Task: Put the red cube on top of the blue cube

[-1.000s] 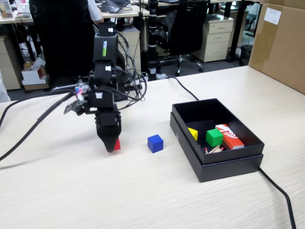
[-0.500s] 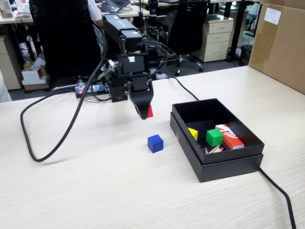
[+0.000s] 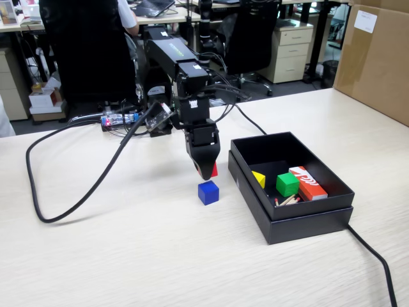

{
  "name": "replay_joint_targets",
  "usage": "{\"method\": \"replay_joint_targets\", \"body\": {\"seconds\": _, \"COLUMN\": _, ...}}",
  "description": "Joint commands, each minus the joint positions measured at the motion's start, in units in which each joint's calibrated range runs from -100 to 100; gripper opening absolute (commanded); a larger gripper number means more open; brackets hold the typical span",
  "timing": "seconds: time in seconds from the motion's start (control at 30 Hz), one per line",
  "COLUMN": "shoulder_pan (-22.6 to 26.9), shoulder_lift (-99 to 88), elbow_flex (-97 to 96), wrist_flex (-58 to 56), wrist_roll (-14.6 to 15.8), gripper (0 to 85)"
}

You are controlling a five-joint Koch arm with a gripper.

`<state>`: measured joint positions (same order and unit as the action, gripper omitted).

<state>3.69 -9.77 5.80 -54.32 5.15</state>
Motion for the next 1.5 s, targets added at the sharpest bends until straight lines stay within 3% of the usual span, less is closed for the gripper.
{"method": "replay_joint_targets", "body": {"seconds": 0.0, "shoulder_pan": 0.05, "shoulder_lift": -0.15, "elbow_flex": 6.71, "wrist_flex": 2.01, "wrist_roll": -0.34, "gripper": 3.7}}
{"method": "replay_joint_targets", "body": {"seconds": 1.47, "shoulder_pan": -0.83, "shoulder_lift": 0.65, "elbow_flex": 4.18, "wrist_flex": 2.01, "wrist_roll": -0.73, "gripper": 3.9}}
